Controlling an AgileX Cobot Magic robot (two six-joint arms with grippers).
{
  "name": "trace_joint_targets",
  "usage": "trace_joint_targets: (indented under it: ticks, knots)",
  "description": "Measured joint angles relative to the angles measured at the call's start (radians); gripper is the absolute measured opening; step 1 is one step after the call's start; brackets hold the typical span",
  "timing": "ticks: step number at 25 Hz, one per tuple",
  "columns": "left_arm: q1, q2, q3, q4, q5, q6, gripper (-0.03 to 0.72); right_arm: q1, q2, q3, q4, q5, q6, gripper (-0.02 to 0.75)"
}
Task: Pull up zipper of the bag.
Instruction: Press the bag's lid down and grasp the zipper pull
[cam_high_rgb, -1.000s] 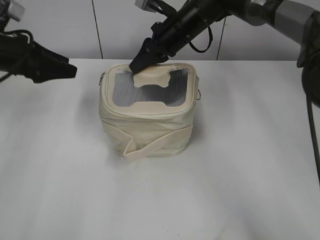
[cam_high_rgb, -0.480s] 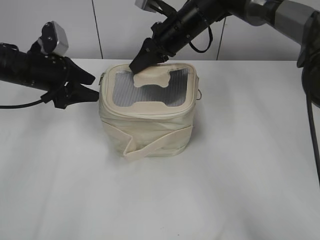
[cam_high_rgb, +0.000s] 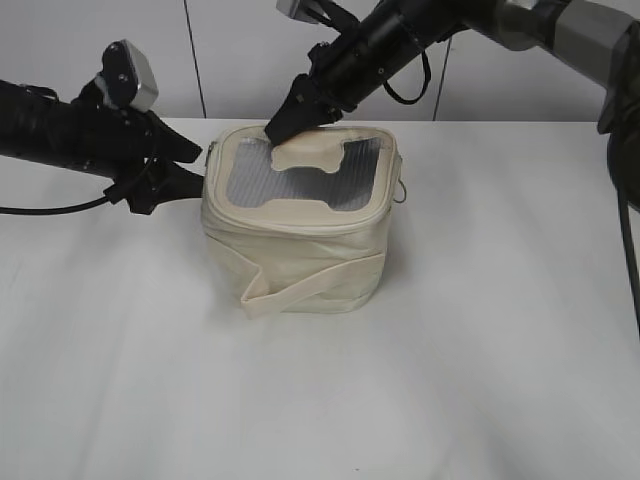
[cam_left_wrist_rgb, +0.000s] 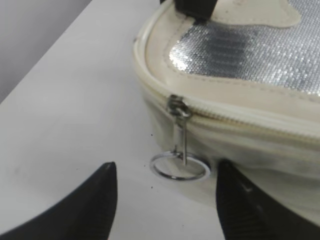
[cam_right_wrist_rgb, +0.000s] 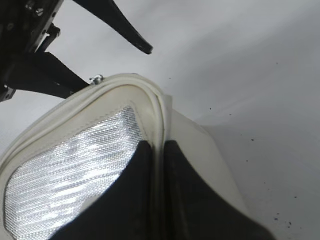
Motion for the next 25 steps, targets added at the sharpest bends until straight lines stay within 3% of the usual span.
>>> trace_joint_targets:
  ticks: [11,18,25]
  knots:
    - [-0.015,0.001,0.000,-0.138,-0.101,0.013,0.425,-0.003,0.000,-0.001,-0.004,-0.004,0.006,0.050]
    - [-0.016,0.001,0.000,-0.058,-0.086,0.013,0.421,-0.003,0.000,-0.002,-0.004,-0.004,0.007,0.049]
    - [-0.028,0.001,0.000,-0.110,-0.099,0.013,0.401,-0.003,0.000,-0.002,-0.004,-0.004,0.007,0.049]
